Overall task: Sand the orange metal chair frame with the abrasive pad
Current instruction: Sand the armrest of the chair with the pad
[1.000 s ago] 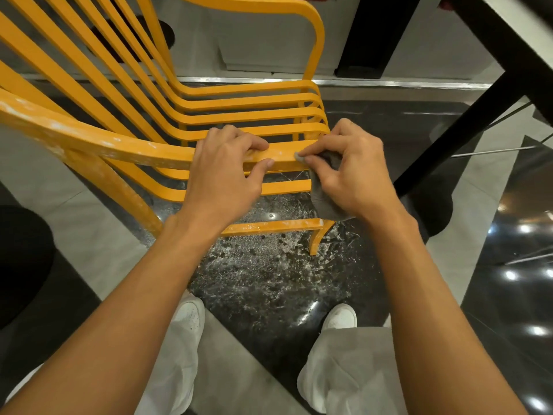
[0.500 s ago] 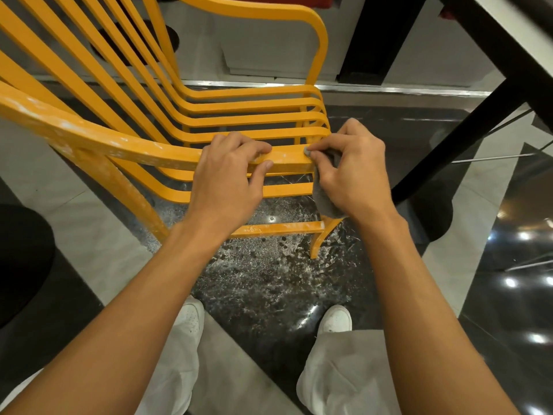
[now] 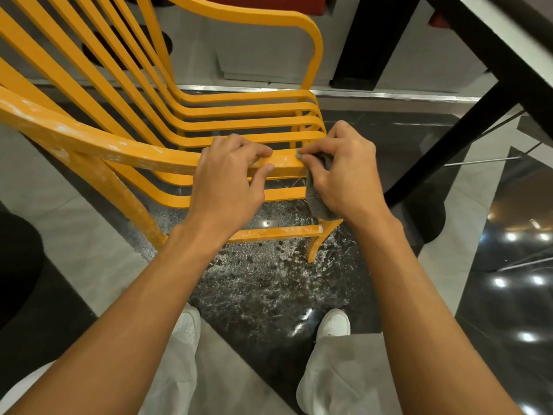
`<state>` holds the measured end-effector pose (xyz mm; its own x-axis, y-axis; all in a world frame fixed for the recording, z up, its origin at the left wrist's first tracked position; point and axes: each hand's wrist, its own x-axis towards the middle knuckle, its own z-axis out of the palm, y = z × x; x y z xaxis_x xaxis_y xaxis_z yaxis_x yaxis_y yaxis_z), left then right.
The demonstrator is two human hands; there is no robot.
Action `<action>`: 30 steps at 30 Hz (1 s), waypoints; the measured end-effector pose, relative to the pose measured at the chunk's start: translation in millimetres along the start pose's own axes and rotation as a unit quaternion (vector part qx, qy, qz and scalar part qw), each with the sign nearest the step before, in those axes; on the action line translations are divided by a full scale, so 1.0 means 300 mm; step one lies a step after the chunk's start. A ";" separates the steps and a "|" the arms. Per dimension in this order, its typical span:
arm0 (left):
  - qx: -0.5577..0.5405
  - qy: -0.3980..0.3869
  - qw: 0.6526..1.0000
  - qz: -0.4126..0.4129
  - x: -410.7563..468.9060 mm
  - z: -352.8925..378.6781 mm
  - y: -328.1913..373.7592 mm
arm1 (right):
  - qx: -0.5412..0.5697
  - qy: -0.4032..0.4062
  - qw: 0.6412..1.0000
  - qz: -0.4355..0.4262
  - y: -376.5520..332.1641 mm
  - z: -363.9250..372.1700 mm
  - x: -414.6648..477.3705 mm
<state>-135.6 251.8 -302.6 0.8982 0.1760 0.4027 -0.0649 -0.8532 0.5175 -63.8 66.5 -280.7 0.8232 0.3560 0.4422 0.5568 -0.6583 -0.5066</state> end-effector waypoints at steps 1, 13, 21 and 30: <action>-0.002 -0.001 1.000 0.002 0.000 -0.001 -0.001 | 0.006 -0.009 1.000 -0.013 -0.008 0.004 -0.002; 0.024 0.017 1.000 0.012 -0.009 -0.007 -0.004 | 0.002 -0.034 0.999 -0.017 -0.035 0.014 0.008; 0.059 0.032 0.998 0.003 -0.022 -0.029 -0.017 | -0.024 -0.020 0.999 0.017 -0.017 -0.016 0.015; 0.060 0.035 0.998 -0.006 -0.025 -0.046 -0.032 | -0.003 -0.061 0.998 -0.012 -0.022 -0.024 0.008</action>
<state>-147.6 265.5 -300.1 0.8659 0.2164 0.4510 0.0020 -0.9031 0.4294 -66.3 67.0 -270.8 0.8174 0.4498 0.3599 0.5759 -0.6521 -0.4931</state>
